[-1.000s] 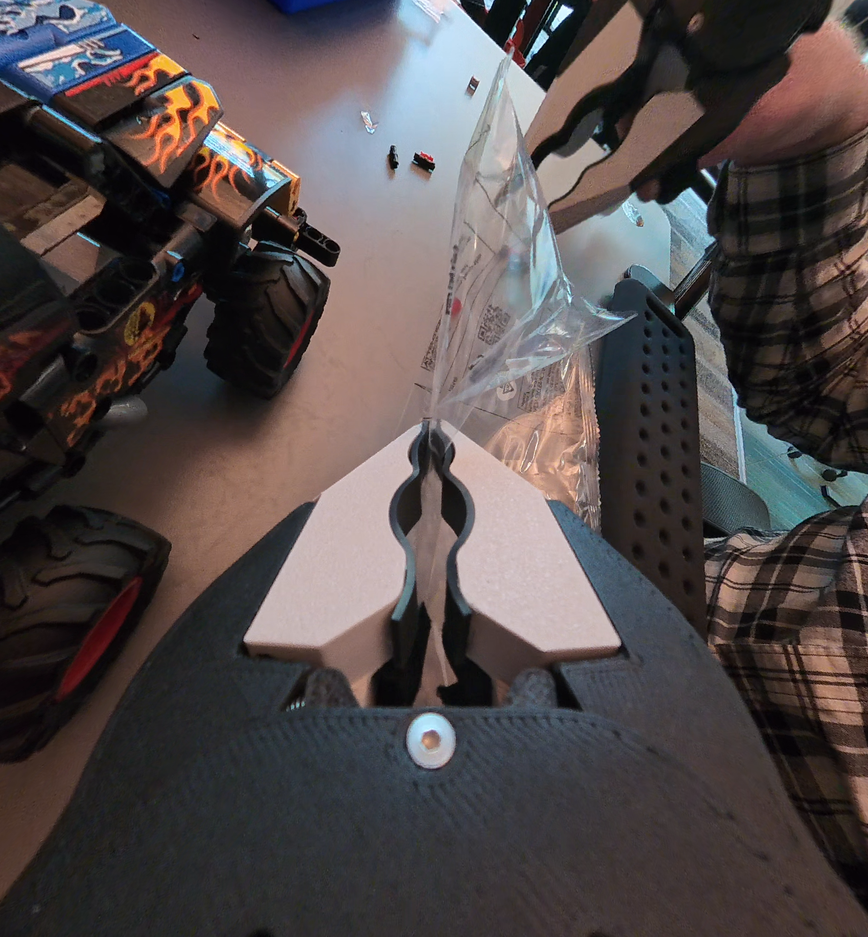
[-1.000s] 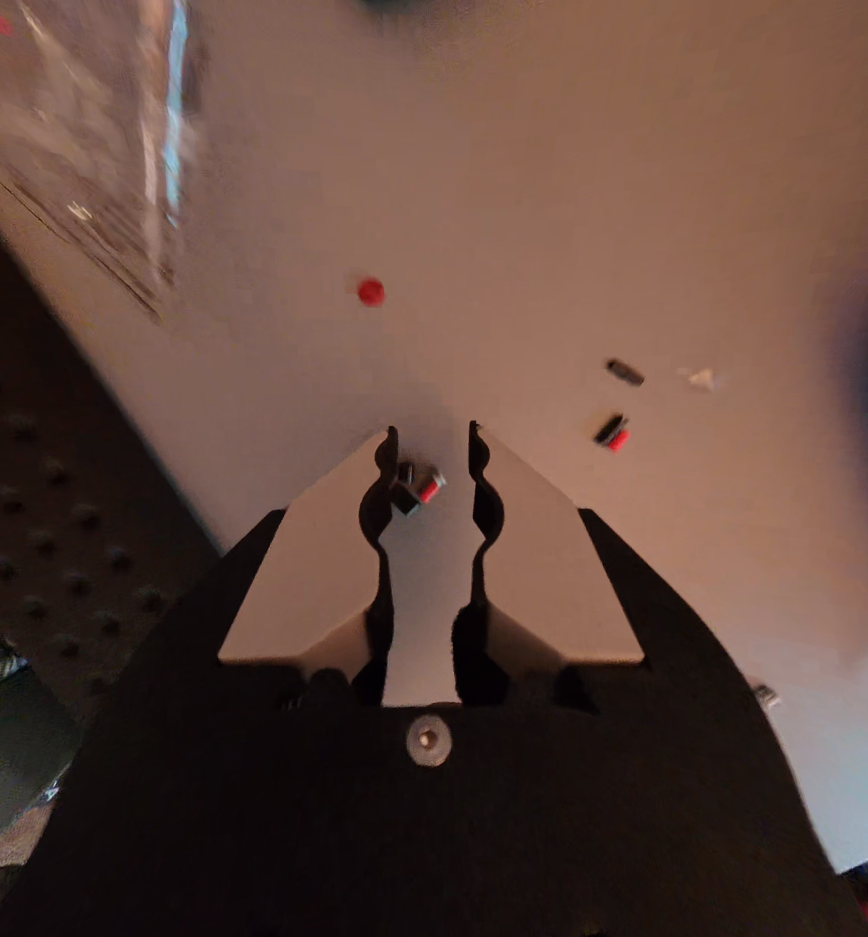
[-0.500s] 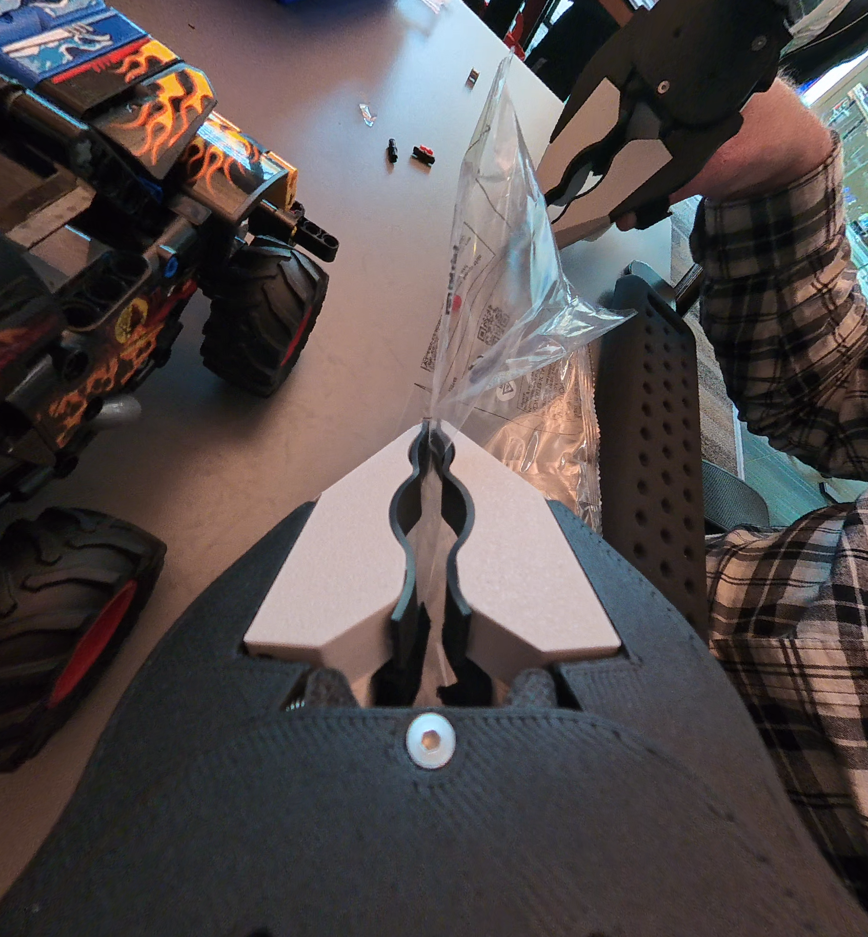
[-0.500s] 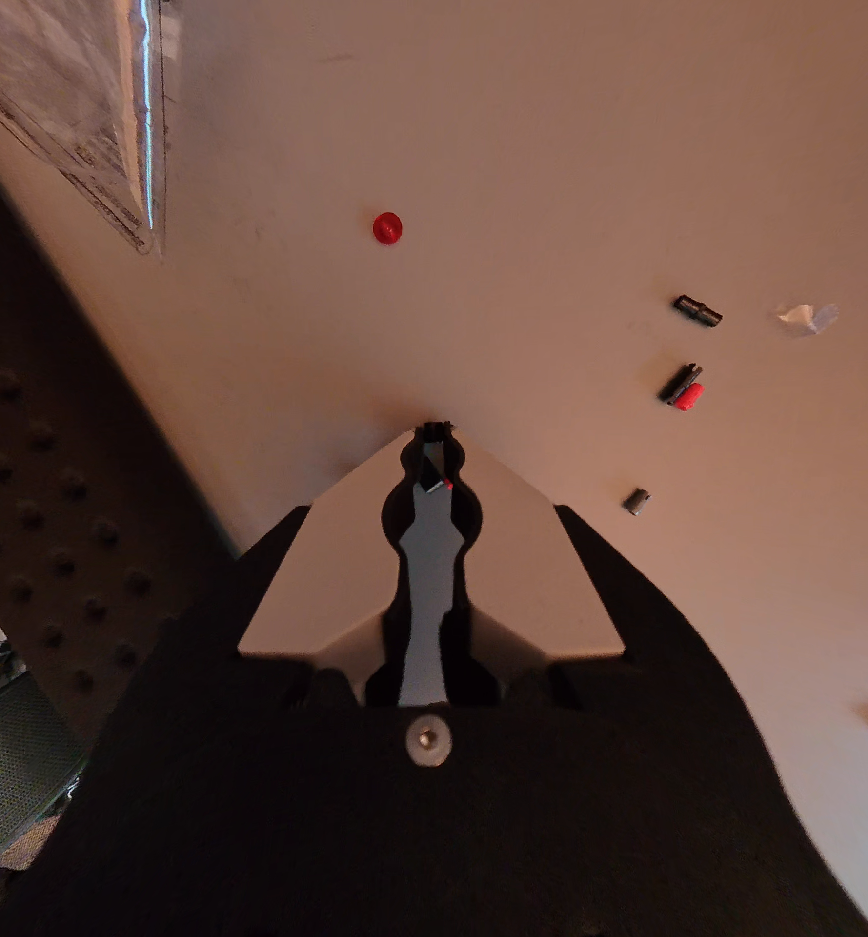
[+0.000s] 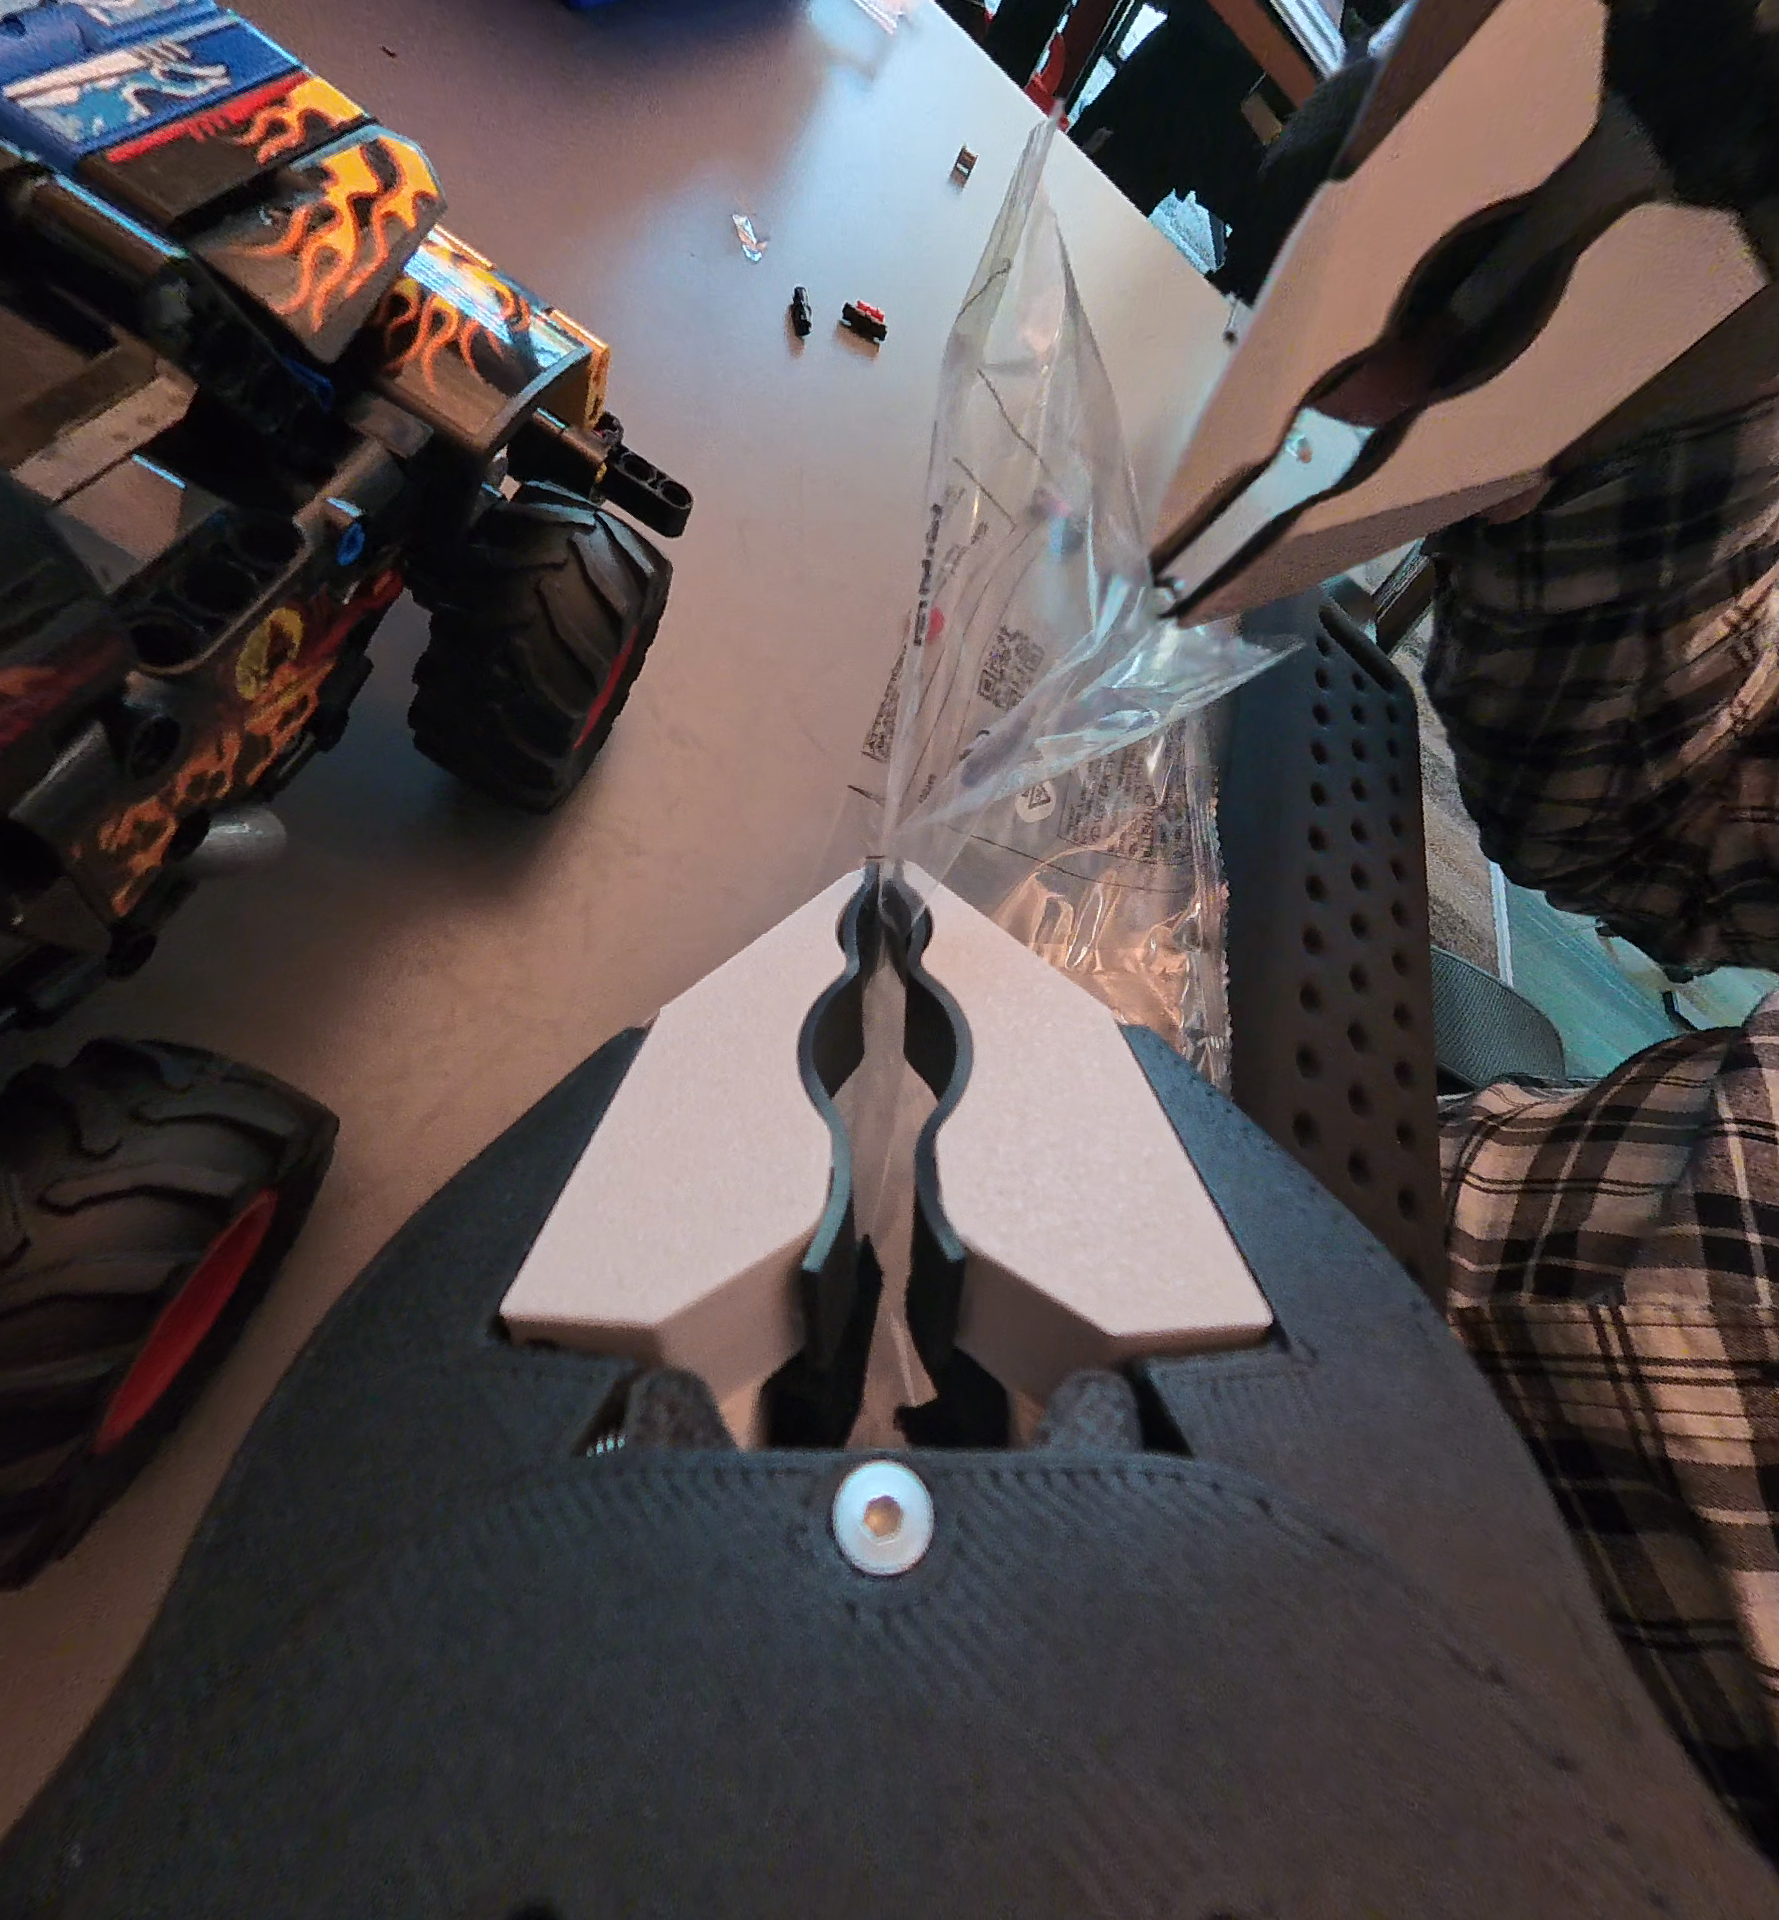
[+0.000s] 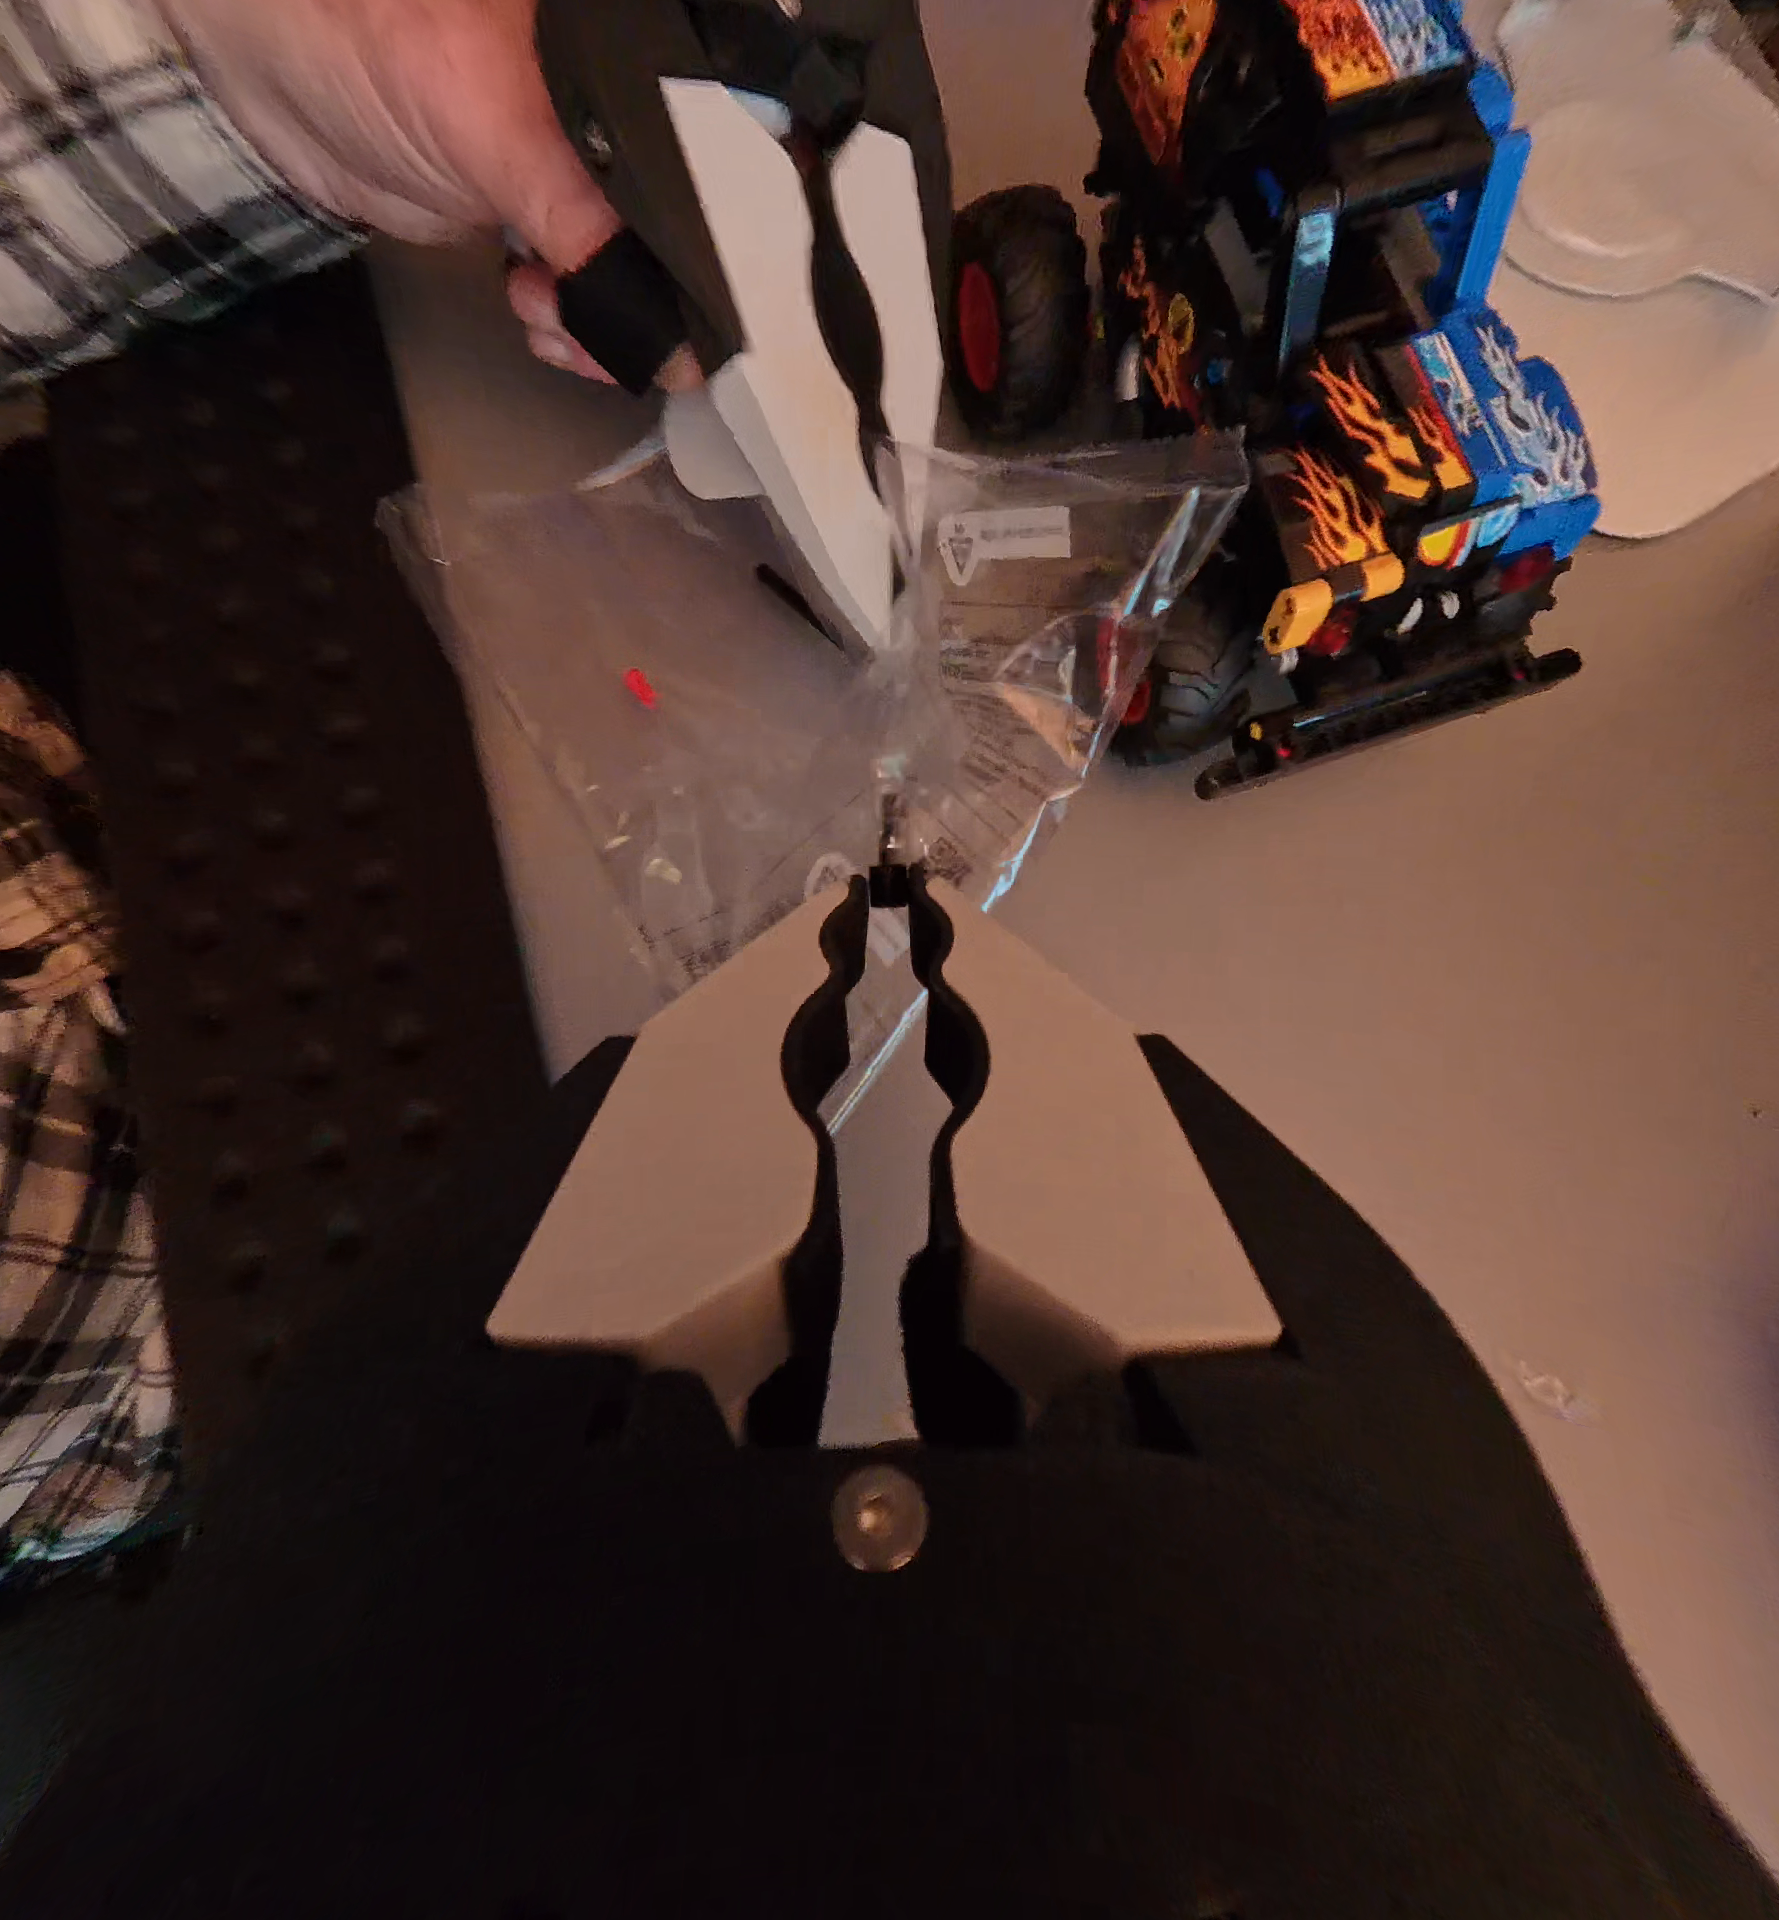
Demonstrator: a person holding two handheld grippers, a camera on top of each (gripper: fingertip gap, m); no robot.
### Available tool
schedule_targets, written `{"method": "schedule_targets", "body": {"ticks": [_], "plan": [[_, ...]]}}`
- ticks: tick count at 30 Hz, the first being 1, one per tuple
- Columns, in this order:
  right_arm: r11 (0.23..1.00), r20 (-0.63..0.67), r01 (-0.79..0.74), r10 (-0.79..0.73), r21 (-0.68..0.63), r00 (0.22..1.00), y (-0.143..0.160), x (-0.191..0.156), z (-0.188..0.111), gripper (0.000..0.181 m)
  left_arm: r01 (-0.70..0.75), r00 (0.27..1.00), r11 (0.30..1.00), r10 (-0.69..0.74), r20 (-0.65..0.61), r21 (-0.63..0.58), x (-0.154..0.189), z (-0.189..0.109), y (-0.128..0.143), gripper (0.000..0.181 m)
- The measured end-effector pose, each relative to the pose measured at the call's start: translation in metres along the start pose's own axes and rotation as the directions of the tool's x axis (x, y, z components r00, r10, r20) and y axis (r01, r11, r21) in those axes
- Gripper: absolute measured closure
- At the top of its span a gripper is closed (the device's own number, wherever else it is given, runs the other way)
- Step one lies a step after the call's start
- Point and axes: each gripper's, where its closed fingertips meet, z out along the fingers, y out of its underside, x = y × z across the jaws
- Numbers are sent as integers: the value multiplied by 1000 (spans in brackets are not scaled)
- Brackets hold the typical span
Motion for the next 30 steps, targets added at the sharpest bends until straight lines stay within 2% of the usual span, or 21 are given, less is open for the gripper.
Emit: {"method": "schedule_targets", "body": {"ticks": [4,7,10,13,17,20,26,30], "plan": [[1000,-1,13,-13,7,1000,-6,0,1,167,5,1000,1000,-5,0,3,-1,-1,0,181],[999,-6,-14,14,50,1000,-8,5,-14,168,6,1000,1000,-6,-11,6,1,0,-1,181],[998,-88,-48,52,50,995,6,27,-34,167,7,1000,1000,-7,-13,6,1,0,-1,181],[991,-226,-131,119,-37,967,48,70,-50,161,6,1000,1000,-6,-11,10,1,-1,-2,181],[958,-273,-268,231,-105,934,107,108,-51,157,4,1000,1000,-4,-10,11,1,-1,-2,181],[943,-313,-302,248,-138,917,134,123,-48,157,4,1000,1000,-4,-9,10,1,-1,-2,181],[953,-263,-290,259,-84,929,133,137,-31,158,3,1000,1000,-3,-12,2,1,1,-1,181],[960,-240,-251,216,-124,946,131,143,-21,164,1,1000,1000,-1,-12,4,0,0,-1,181]]}}
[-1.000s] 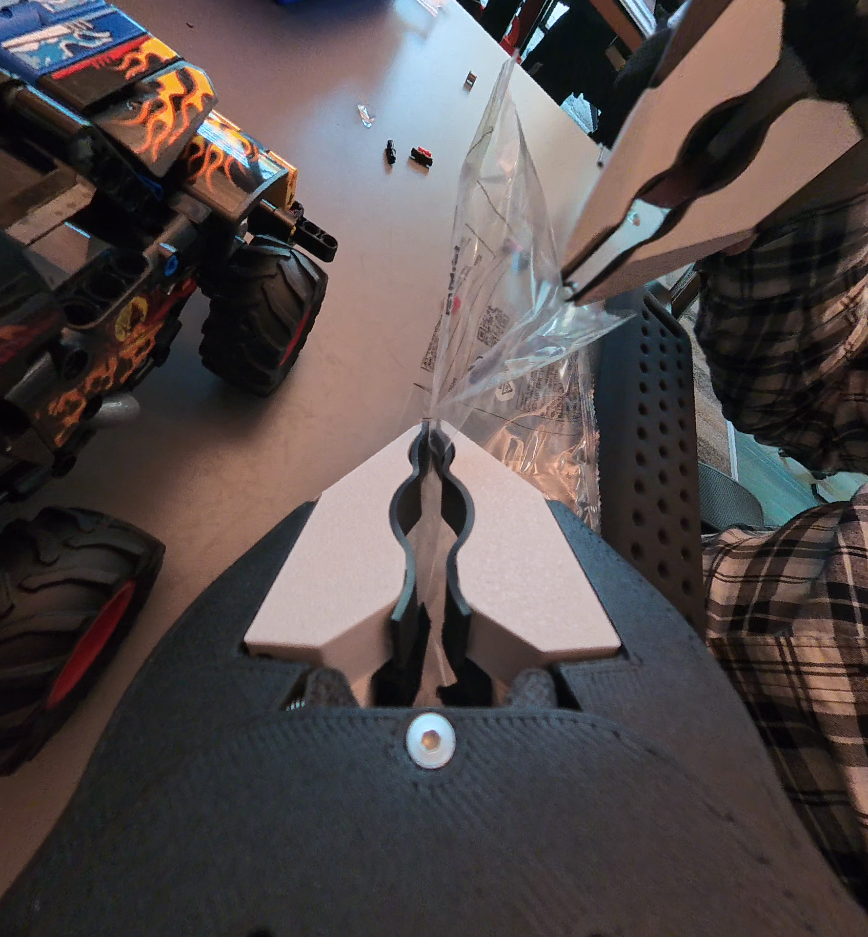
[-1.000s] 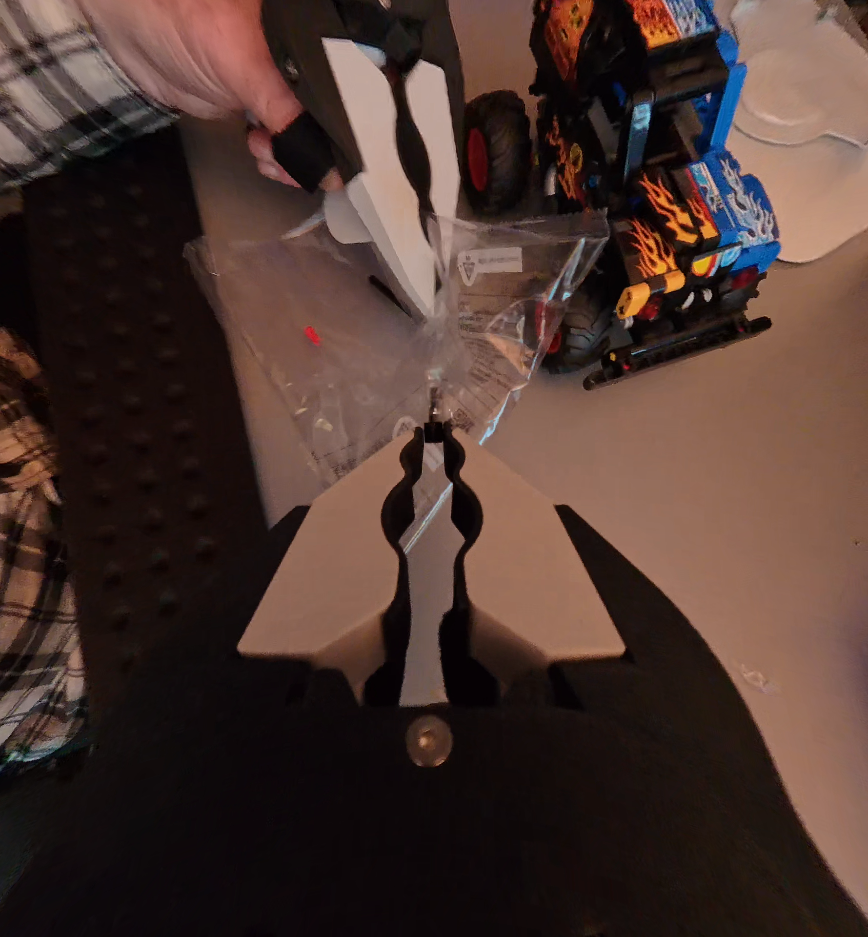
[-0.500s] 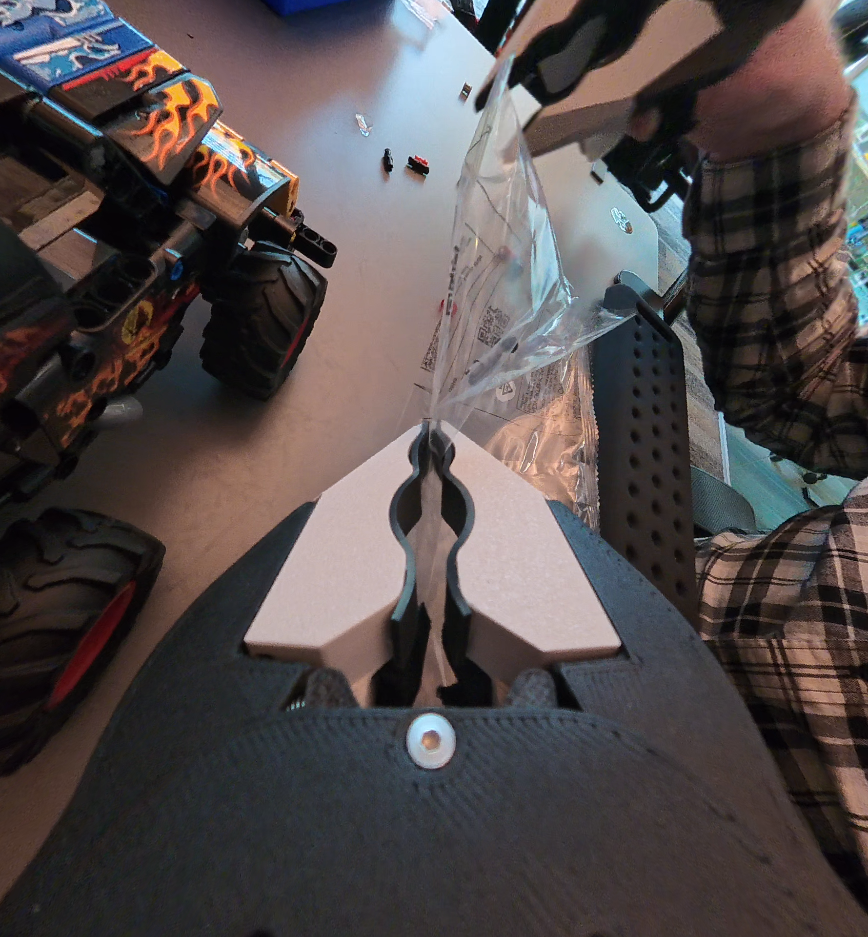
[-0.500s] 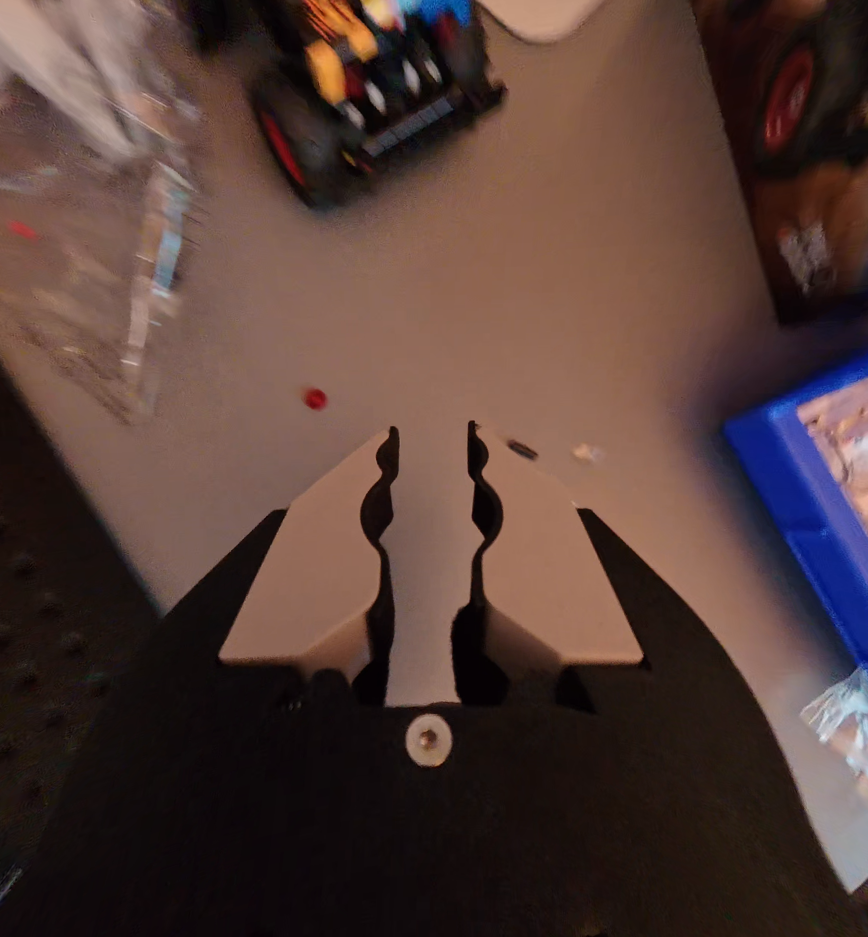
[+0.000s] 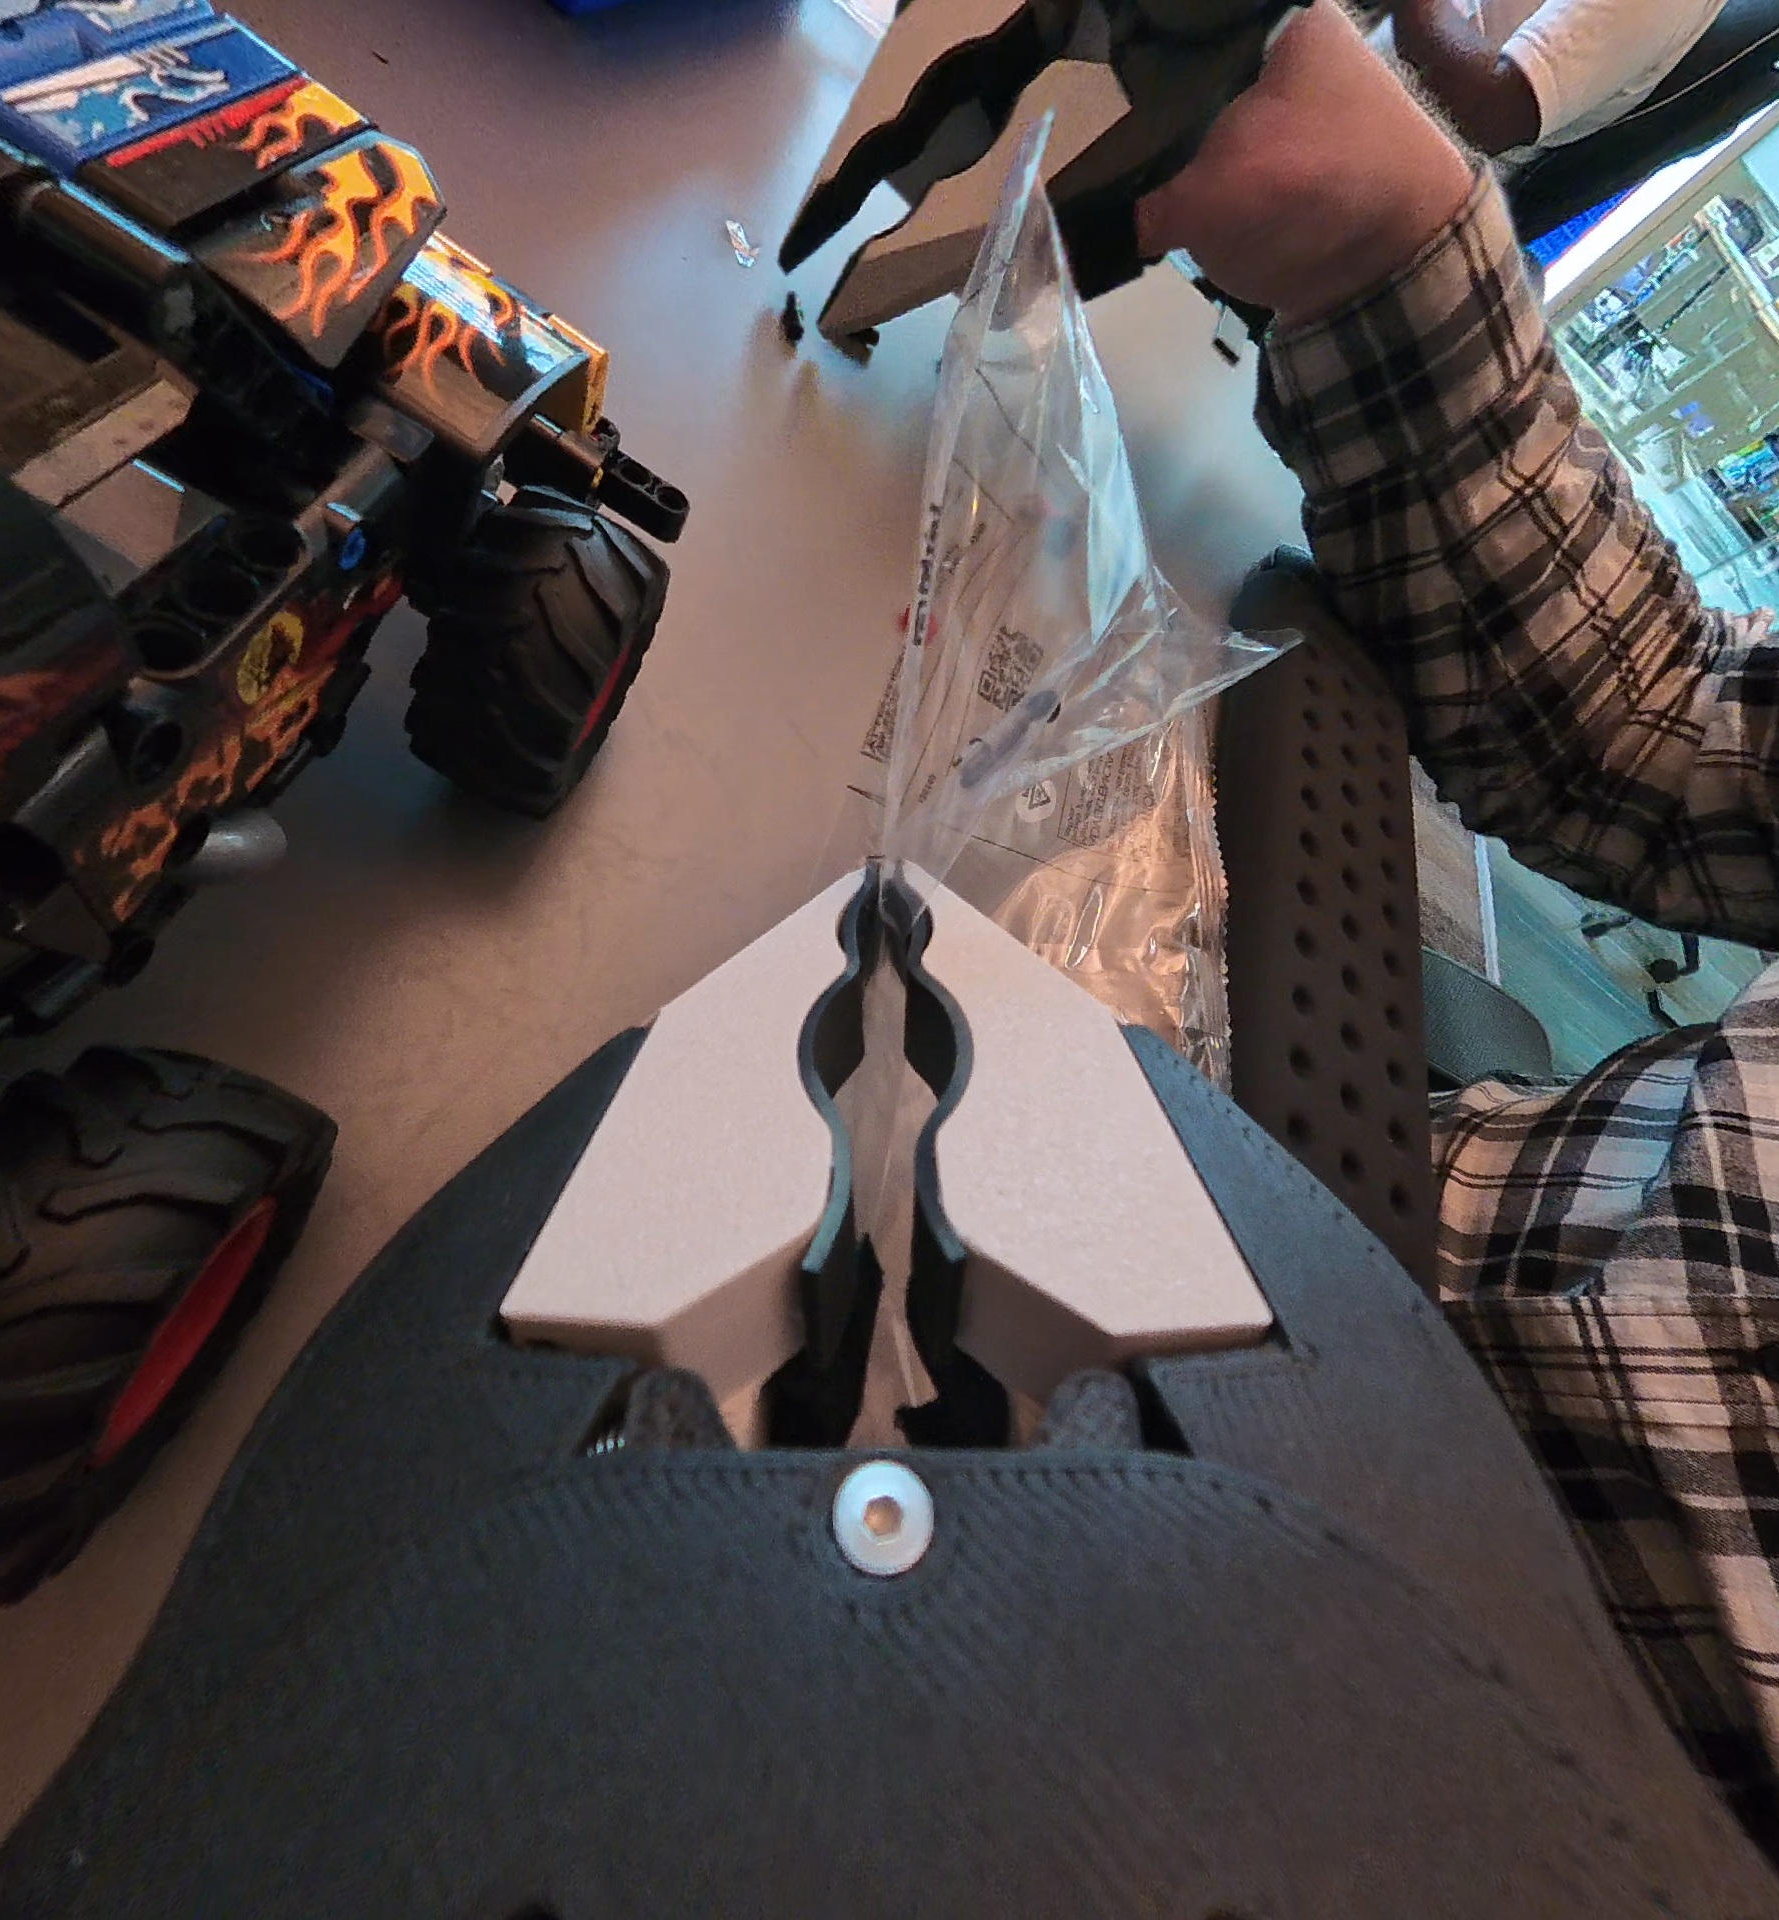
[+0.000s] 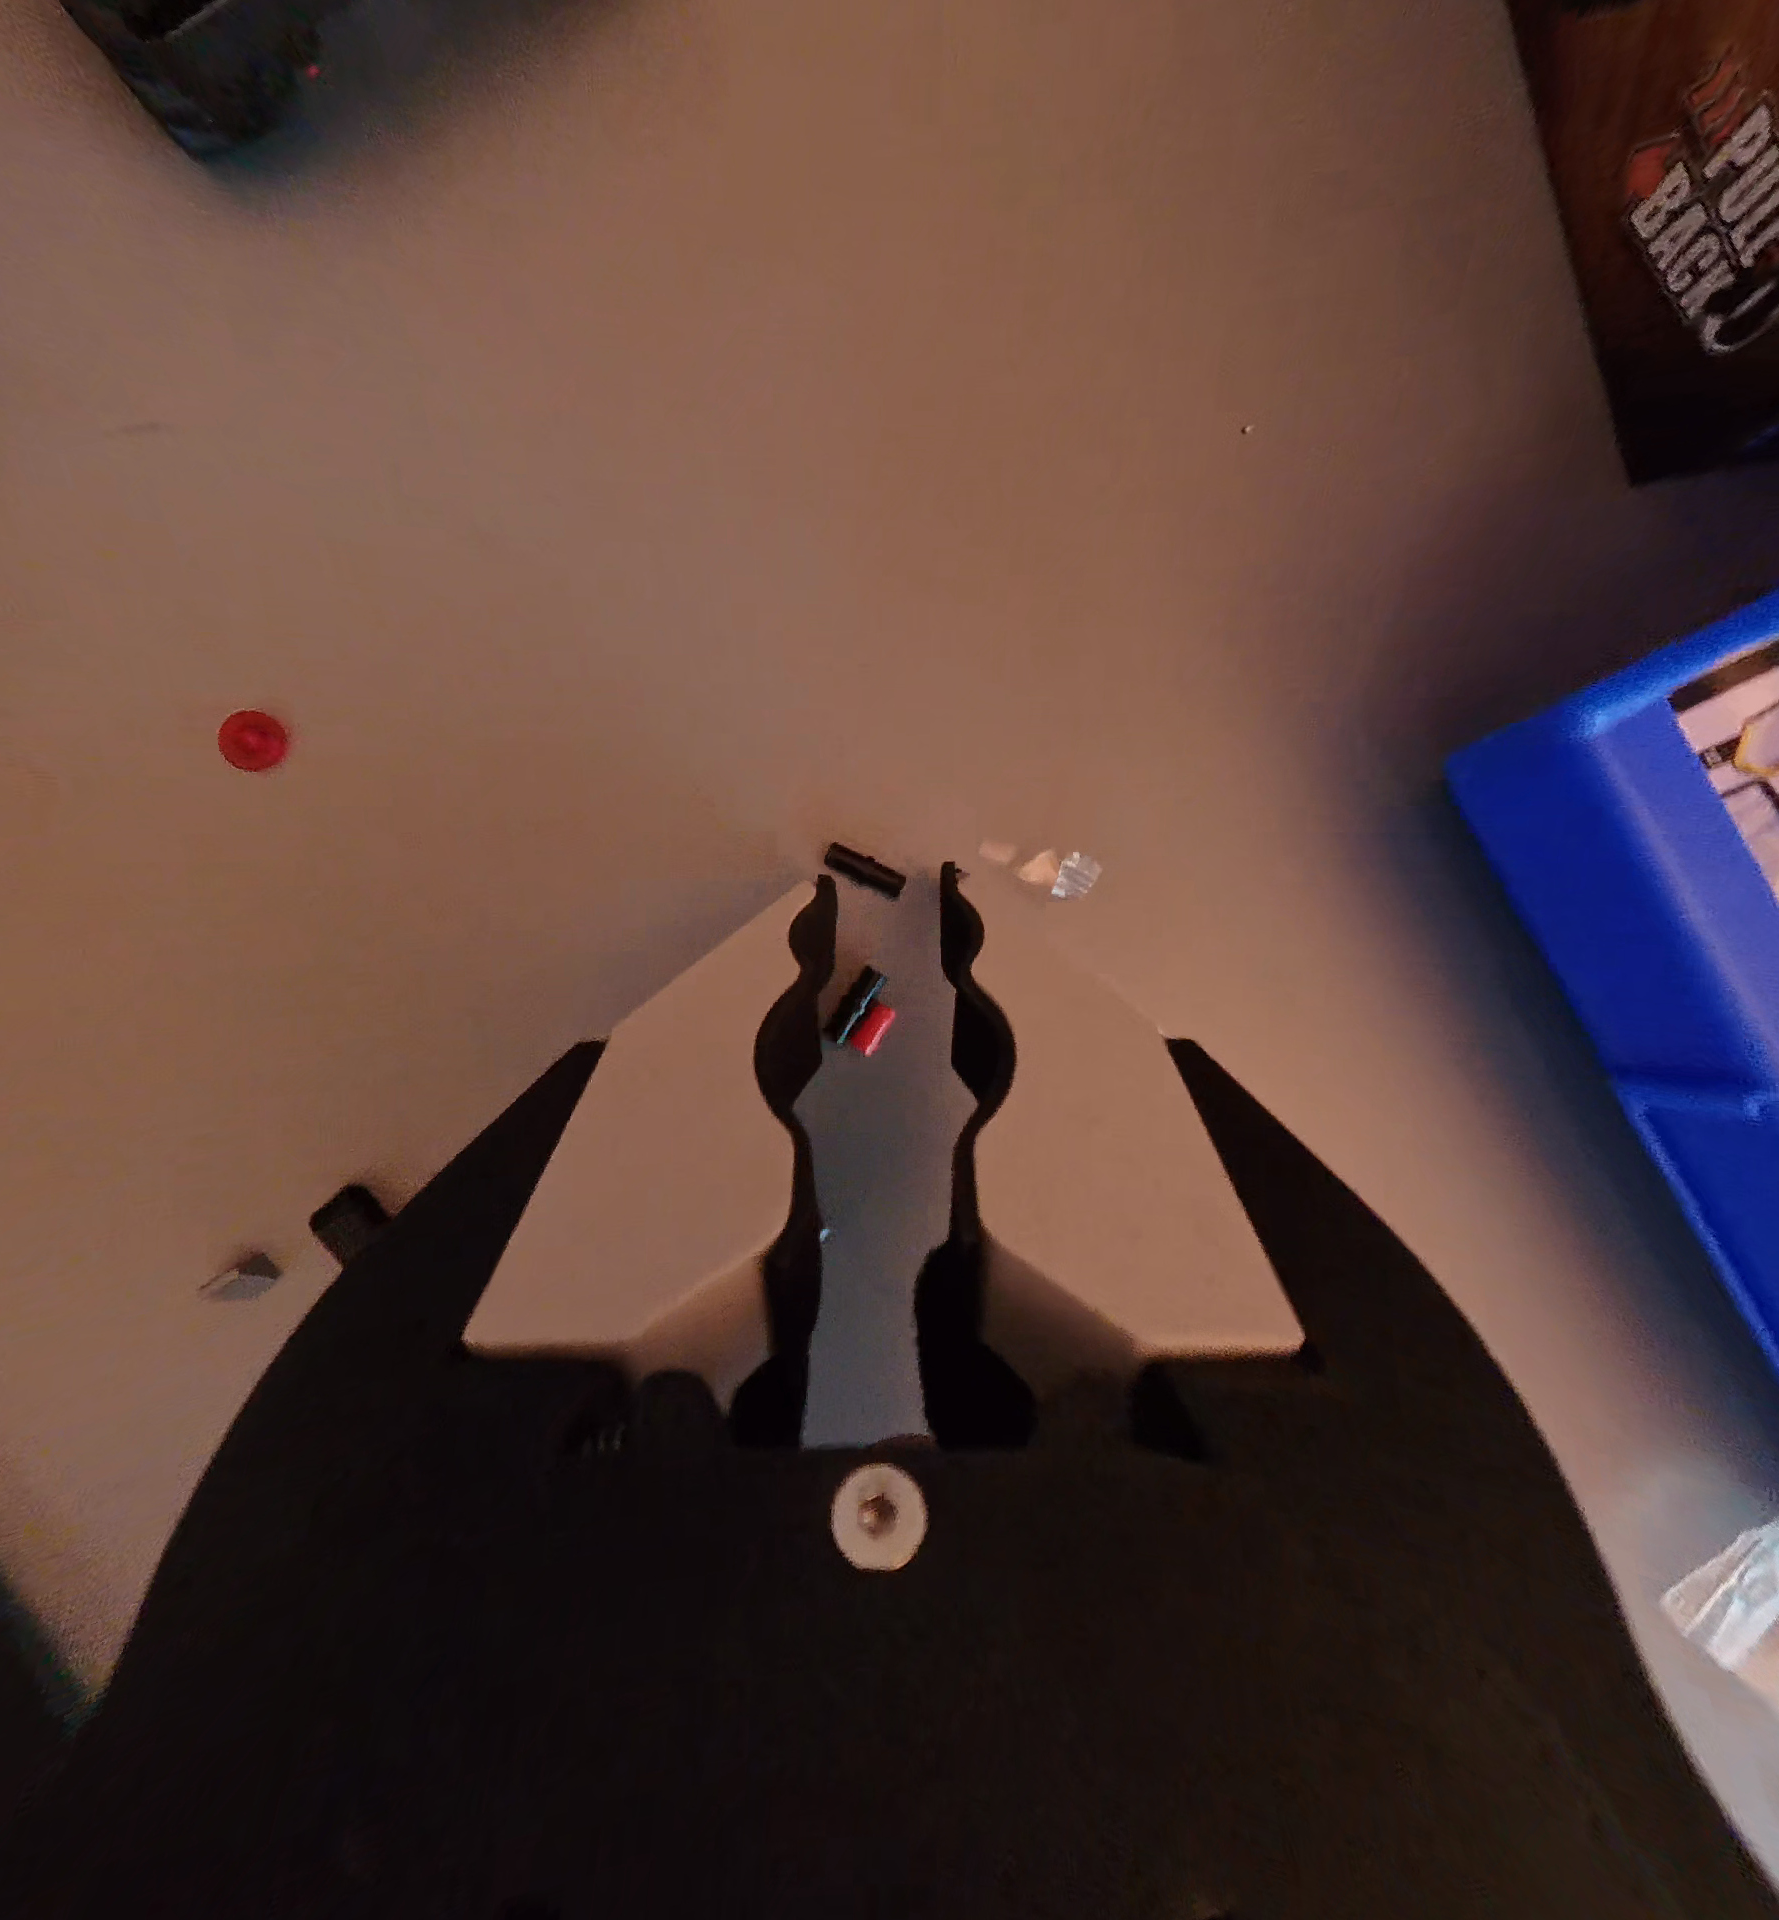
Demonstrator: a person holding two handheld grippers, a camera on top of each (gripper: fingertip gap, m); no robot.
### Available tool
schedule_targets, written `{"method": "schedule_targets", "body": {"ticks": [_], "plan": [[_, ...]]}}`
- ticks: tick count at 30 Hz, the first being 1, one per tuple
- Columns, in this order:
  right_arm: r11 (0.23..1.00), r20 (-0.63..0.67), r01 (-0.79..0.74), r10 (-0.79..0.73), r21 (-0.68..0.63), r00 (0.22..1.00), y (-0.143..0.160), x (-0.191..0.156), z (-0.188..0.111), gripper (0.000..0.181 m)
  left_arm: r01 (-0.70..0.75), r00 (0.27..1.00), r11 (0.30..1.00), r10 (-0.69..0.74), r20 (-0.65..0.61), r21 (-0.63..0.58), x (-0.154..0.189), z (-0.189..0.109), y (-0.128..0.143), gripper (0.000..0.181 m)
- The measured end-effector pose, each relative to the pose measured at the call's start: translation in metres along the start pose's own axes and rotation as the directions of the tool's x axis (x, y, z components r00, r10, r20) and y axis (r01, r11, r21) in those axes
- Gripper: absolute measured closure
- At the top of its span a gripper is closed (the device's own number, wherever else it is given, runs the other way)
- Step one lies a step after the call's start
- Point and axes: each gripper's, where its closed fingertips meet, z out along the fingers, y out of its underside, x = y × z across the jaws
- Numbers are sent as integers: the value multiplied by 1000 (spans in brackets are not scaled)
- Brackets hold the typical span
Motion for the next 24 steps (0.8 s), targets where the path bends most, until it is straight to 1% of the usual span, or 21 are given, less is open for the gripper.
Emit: {"method": "schedule_targets", "body": {"ticks": [4,8,10,11,13,16,19,21,24], "plan": [[999,46,31,-30,-8,998,-4,-2,7,177,0,1000,1000,0,1,0,0,-1,0,181],[1000,78,18,-18,-3,997,-5,-4,6,178,-1,1000,1000,1,3,-4,-1,0,1,181],[1000,101,-2,-1,26,995,-10,-11,1,178,1,1000,1000,-1,4,-2,-1,-1,0,181],[998,123,-4,-3,58,992,-18,-20,-5,178,3,1000,1000,-3,4,-1,-1,-1,0,181],[988,178,17,-45,153,983,-41,-49,-24,178,5,1000,1000,-5,3,-2,-2,0,0,181],[957,281,66,-148,283,948,-78,-110,-53,178,8,1000,1000,-8,1,-1,-1,0,0,181],[932,348,140,-260,333,901,-98,-165,-62,178,12,1000,1000,-12,-5,5,-1,0,-1,181],[933,362,162,-280,323,889,-103,-180,-55,178,22,1000,1000,-22,-11,14,-1,-1,-2,181],[948,287,203,-271,245,919,-98,-173,-34,177,30,999,999,-30,-18,24,0,-2,-3,181]]}}
